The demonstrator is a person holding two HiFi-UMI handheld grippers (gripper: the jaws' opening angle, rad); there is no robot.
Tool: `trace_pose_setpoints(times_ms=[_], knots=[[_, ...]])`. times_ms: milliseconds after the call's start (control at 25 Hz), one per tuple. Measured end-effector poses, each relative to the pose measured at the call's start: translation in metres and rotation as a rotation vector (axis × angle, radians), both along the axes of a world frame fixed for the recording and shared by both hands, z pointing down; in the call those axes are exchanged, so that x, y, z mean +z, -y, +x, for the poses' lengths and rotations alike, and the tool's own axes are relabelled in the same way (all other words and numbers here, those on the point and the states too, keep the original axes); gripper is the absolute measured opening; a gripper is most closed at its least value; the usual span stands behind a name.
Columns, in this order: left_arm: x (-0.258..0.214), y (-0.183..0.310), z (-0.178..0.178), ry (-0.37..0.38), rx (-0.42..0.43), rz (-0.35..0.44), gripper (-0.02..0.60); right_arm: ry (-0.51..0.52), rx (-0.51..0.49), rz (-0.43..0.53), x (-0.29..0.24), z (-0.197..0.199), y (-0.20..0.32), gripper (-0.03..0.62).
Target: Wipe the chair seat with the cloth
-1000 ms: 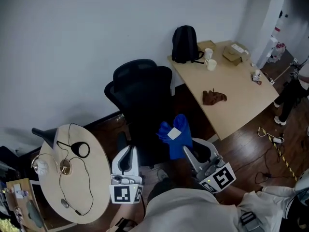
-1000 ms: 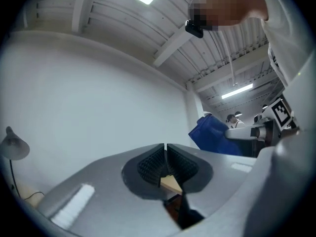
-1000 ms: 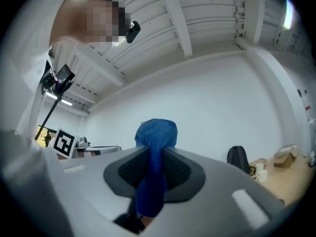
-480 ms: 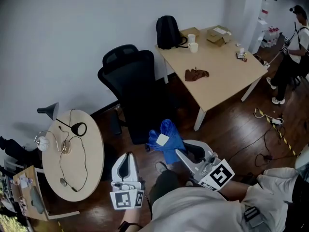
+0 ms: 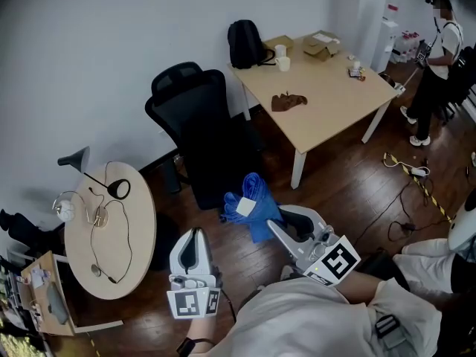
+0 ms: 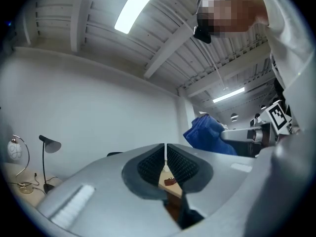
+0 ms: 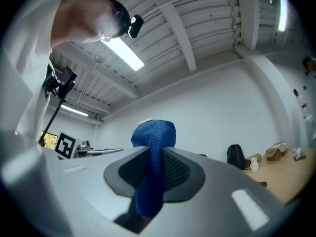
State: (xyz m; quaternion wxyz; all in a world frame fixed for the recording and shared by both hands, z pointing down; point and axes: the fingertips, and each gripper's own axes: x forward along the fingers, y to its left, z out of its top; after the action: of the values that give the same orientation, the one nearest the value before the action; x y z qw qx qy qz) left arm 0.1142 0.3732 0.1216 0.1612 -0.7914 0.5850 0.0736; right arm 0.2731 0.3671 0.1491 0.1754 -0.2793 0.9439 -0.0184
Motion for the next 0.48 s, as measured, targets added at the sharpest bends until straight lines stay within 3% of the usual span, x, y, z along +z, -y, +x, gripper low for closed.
trace_pose_setpoints(times_ms=[160, 280, 480], knots=[[0.002, -0.011, -0.011, 0.010, -0.023, 0.004, 0.089, 0.060, 0.019, 0.173, -0.021, -0.002, -0.006, 0.075], [0.014, -0.013, -0.016, -0.007, -0.033, -0.026, 0.089, 0.053, 0.015, 0.150, -0.014, -0.006, -0.006, 0.075], [0.015, -0.019, -0.009, -0.021, -0.018, -0.010, 0.089, 0.036, 0.015, 0.151, -0.007, -0.004, -0.013, 0.075]])
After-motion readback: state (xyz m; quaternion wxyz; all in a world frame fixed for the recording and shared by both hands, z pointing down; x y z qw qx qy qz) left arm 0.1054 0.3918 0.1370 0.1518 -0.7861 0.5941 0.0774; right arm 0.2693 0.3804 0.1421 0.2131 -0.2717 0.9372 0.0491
